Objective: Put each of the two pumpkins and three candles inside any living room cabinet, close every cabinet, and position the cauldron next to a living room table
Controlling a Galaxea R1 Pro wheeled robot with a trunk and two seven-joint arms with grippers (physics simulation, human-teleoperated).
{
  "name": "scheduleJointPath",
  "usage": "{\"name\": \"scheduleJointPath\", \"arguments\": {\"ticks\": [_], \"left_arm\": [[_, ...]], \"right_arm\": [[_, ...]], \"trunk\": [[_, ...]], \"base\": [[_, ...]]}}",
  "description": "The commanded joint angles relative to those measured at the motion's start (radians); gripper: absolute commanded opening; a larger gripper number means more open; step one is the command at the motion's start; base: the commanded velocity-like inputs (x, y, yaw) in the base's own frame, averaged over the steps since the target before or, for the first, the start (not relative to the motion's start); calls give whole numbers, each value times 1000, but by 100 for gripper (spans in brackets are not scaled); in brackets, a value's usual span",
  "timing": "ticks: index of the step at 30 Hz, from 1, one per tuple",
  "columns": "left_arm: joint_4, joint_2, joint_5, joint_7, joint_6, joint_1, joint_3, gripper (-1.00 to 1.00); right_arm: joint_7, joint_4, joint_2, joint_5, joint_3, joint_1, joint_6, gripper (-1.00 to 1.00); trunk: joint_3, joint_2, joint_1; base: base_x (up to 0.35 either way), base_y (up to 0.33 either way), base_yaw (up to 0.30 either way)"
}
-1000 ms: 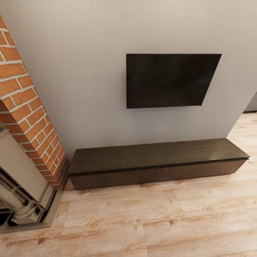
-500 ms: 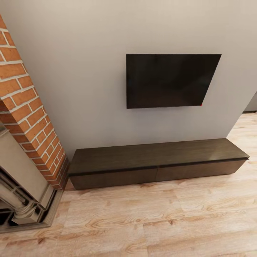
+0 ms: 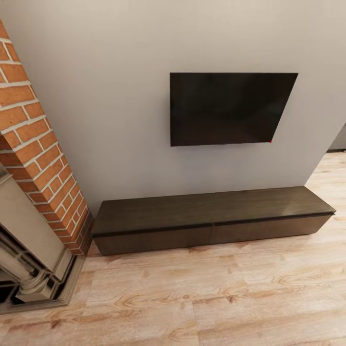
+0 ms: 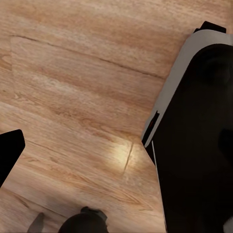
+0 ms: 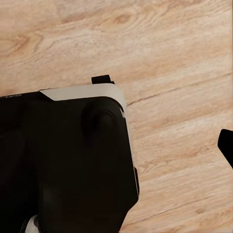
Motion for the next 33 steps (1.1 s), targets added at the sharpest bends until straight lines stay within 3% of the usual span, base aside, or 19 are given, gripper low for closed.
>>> {"name": "scheduleJointPath", "arguments": {"ticks": [1,33], "left_arm": [[-1,0,9,3,2,0,-8,100],[-1,2,12,3,2,0,-8,100]], "right_arm": [[0,4,0,-9,8,-2,-6,100],[0,2,1,-16,7,-2,-5,100]], "trunk": [[-2,-2,1],[-2,-2,1]], "base": [[0,0,0],[0,0,0]]}}
